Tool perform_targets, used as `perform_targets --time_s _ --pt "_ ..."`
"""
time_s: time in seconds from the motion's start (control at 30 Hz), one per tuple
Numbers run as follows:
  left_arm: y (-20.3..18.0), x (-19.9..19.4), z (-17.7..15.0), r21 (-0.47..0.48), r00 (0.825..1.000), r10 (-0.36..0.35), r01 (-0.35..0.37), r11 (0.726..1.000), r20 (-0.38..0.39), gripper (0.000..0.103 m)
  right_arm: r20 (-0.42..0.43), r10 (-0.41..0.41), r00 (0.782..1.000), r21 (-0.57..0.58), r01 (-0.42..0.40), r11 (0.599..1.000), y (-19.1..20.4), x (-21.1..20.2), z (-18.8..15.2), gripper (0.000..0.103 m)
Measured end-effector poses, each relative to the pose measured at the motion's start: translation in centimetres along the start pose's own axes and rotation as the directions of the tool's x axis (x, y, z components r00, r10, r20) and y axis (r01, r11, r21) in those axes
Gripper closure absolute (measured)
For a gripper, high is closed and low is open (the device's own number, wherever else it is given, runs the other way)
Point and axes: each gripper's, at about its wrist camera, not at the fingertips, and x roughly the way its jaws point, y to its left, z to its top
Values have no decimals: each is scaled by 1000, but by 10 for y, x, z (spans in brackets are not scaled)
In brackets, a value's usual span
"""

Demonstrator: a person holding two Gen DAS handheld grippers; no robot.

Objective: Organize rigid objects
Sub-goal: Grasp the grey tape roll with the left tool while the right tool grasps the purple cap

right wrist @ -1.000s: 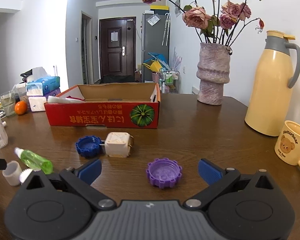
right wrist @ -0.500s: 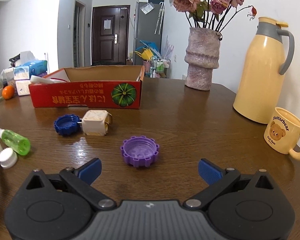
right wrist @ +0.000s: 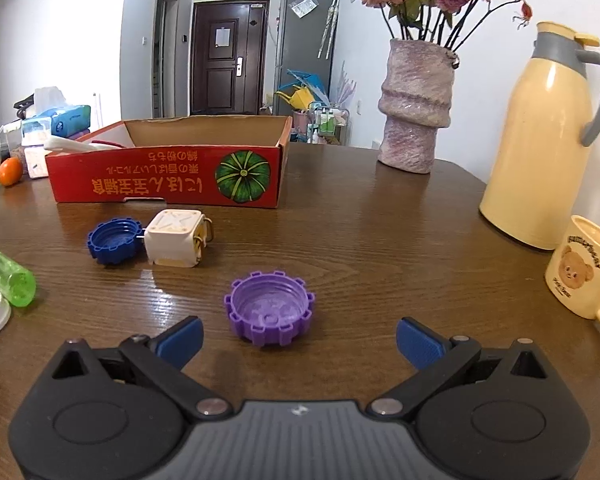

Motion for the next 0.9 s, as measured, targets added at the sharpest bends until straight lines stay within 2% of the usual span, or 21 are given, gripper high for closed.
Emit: perform_targets --time_s 0.13,0.23,0.27,0.37,0.7,0.9 --pt "2 0 0 -5 1000 -2 2 1000 -1 58 -19 9 1000 11 -9 1000 4 15 6 8" --pt "4 -2 0 -8 1000 -4 4 1000 0 58 -41 8 999 24 -7 1000 9 27 10 19" --pt "4 -2 0 -11 1000 -6 6 1000 2 58 -52 8 999 29 -6 1000 10 30 10 24" --pt "5 -2 0 -18 1000 -9 9 1000 3 58 -40 37 999 73 -34 997 6 30 10 49" --pt "7 -3 0 -21 1000 -5 5 1000 3 58 19 40 999 118 -42 992 2 18 7 50" --pt "6 -12 2 -23 999 -3 4 1000 41 58 49 50 998 105 -55 993 8 9 8 50"
